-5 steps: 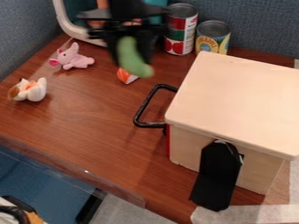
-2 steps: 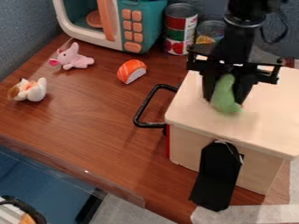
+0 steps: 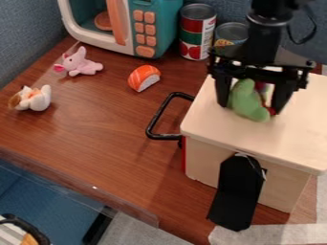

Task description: Put the green bear above the drawer

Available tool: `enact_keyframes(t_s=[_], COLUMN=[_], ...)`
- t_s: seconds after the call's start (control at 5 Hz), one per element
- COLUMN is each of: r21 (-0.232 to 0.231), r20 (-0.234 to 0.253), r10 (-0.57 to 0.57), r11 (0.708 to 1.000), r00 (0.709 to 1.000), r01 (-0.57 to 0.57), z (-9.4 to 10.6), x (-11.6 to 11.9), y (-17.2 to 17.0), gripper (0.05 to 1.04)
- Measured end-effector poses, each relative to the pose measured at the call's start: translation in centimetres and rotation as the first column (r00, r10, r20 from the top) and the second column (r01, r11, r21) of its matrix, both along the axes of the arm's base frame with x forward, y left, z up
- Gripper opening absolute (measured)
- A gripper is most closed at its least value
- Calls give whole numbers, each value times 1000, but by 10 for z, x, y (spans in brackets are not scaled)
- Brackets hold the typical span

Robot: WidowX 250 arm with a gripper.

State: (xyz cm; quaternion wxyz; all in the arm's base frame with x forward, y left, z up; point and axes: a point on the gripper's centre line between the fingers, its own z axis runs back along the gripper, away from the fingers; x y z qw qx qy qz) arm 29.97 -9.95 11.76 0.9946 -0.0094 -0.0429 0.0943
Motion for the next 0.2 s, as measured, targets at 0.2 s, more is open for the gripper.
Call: enact_keyframes(t_s=[0.2], r21=[-68], r20=[64], r10=[20], r11=[998], r00=[998], r01=[-16], z=[45], x=[-3], y=[11], gripper=[1009])
